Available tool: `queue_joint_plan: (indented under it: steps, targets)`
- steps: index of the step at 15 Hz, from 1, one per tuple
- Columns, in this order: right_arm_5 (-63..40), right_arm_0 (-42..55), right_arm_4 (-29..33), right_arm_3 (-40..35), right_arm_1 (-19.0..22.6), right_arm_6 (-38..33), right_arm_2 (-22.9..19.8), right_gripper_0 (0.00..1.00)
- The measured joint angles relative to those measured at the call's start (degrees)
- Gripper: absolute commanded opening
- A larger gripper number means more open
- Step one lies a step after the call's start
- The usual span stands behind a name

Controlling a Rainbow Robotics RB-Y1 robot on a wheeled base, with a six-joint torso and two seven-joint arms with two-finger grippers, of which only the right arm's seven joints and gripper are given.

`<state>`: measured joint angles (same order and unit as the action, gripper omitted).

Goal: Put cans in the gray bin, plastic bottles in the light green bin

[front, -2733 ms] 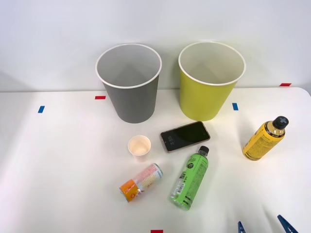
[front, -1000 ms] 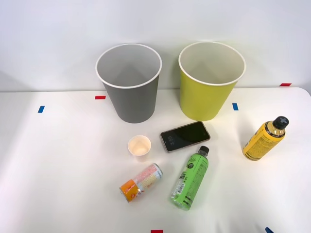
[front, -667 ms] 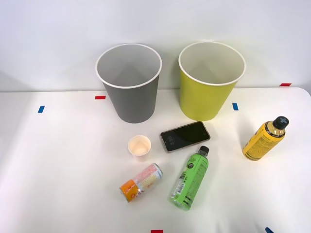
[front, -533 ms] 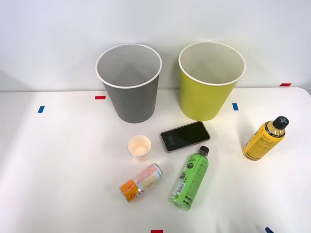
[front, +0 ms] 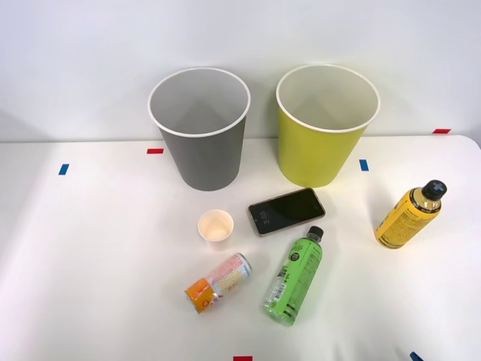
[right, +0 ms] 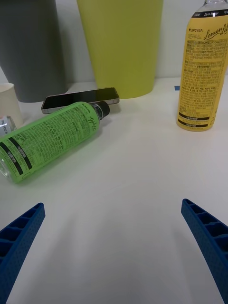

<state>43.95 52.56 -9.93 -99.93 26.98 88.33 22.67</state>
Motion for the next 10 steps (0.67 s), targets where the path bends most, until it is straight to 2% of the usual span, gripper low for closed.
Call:
queue_joint_plan:
  steps: [10]
  targets:
    - [0.0,0.0,0.0,0.0,0.0,0.0,0.0,1.0]
